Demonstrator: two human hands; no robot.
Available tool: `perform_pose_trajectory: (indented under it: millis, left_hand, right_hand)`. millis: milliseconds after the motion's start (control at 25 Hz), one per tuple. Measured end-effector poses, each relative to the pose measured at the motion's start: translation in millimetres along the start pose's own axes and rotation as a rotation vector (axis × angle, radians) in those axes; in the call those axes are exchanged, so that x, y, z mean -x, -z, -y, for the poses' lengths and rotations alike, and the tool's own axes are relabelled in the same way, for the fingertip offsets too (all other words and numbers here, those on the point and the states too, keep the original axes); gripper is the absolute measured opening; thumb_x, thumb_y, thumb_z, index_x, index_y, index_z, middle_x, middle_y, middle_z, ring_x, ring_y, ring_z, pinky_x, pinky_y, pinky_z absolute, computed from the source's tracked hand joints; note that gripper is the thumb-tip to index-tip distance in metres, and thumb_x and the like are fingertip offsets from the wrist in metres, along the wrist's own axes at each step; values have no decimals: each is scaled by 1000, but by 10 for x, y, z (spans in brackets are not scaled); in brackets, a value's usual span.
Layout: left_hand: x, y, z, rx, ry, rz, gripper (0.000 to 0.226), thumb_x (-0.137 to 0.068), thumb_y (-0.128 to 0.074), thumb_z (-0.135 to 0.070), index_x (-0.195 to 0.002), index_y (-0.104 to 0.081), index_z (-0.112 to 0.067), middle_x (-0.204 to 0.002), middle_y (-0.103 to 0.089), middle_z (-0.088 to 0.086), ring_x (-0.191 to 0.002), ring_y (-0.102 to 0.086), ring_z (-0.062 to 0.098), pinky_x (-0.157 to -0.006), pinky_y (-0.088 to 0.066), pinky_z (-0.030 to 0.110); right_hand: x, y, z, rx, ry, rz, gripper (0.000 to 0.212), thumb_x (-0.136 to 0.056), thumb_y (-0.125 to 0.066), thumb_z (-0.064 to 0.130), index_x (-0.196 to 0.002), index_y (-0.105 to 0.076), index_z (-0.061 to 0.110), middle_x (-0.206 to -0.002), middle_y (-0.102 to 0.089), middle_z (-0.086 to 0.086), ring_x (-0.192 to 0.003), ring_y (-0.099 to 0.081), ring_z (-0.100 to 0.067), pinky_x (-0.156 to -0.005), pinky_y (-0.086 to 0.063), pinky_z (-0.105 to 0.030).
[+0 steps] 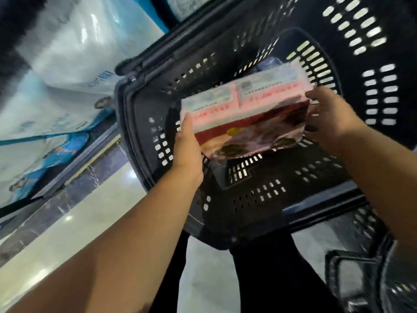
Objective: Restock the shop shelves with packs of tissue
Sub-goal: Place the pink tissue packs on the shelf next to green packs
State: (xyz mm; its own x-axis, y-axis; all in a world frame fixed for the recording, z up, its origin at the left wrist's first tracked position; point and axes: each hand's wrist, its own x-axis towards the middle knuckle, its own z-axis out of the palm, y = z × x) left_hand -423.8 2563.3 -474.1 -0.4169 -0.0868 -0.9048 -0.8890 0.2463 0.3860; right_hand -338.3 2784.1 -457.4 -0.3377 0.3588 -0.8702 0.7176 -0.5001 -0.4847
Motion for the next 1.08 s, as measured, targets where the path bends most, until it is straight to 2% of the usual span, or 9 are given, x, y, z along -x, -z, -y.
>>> perform_pose_trajectory:
  millis: [160,320,360,440,600,720,800,960,1080]
  left_hand:
    - [901,174,-279,-148,27,-79,48,-88,-34,-73,-79,-58,-32,-89,-63,-8,-82,-55,10,-87,-43,36]
    - [1767,472,-565,-254,42,-40,65,-86,-24,-78,-85,-68,-30,-93,-72,0,-94,-62,21,-92,-46,41]
    - [2021,570,-656,-263,55,-25,65,-86,-25,-78,-88,-69,-30,-92,-73,1,-95,-63,21,-95,-45,43]
    - [2495,743,-900,-289,67,7,66,-87,-27,-76,-96,-68,-25,-86,-73,3,-92,-65,22,-96,-46,45]
    - [3174,1063,-1194,-439,155,57,69,-86,-23,-78,-95,-63,-23,-84,-71,5,-80,-63,24,-76,-48,37]
    - [3582,1385,-1243,-409,145,7,78,-84,-23,-80,-111,-61,-18,-87,-71,9,-72,-65,24,-55,-51,32]
    - [3796,1661,-1172,-356,106,1,77,-84,-28,-78,-109,-64,-15,-86,-72,9,-70,-67,24,-48,-51,27]
    - [3997,2266,-859,-343,-152,0,50,-87,-50,-54,-106,-64,-10,-92,-74,8,-79,-69,21,-60,-47,26]
    - [4209,2772,-717,-265,-207,76,31,-92,-58,-40,-112,-55,-16,-101,-72,6,-84,-68,18,-66,-48,29]
  right_hand:
    - [919,199,260,-101,13,-123,39,-95,-44,48,-76,-64,20,-60,-70,4,-51,-66,-9,-48,-48,-19]
    - [1848,323,538,42,-59,-291,66,-72,-45,77,-82,-67,16,-87,-73,-11,-77,-72,-29,-78,-58,-43]
    - [2141,351,658,98,-63,-315,68,-72,-44,78,-80,-63,14,-90,-71,-13,-78,-69,-31,-79,-58,-39]
    - [2654,381,874,106,-28,-330,53,-88,-48,63,-79,-56,11,-81,-63,-10,-65,-60,-22,-58,-55,-24]
    - [3376,326,1041,27,9,-195,29,-97,-51,39,-95,-61,11,-75,-66,-7,-51,-66,-20,-42,-56,-33]
    - [3843,253,1084,67,14,-105,40,-97,-43,47,-94,-65,13,-81,-68,-9,-69,-67,-24,-63,-56,-36]
    - [4118,177,1052,75,38,-68,43,-97,-40,49,-90,-65,15,-85,-67,-9,-75,-63,-27,-64,-50,-34]
    - [4545,-76,804,258,179,-57,42,-85,-67,48,-86,-63,7,-85,-71,-12,-74,-67,-27,-70,-53,-38]
    - [4827,-349,698,260,213,23,26,-79,-78,26,-96,-65,10,-88,-75,-11,-79,-72,-28,-84,-56,-50]
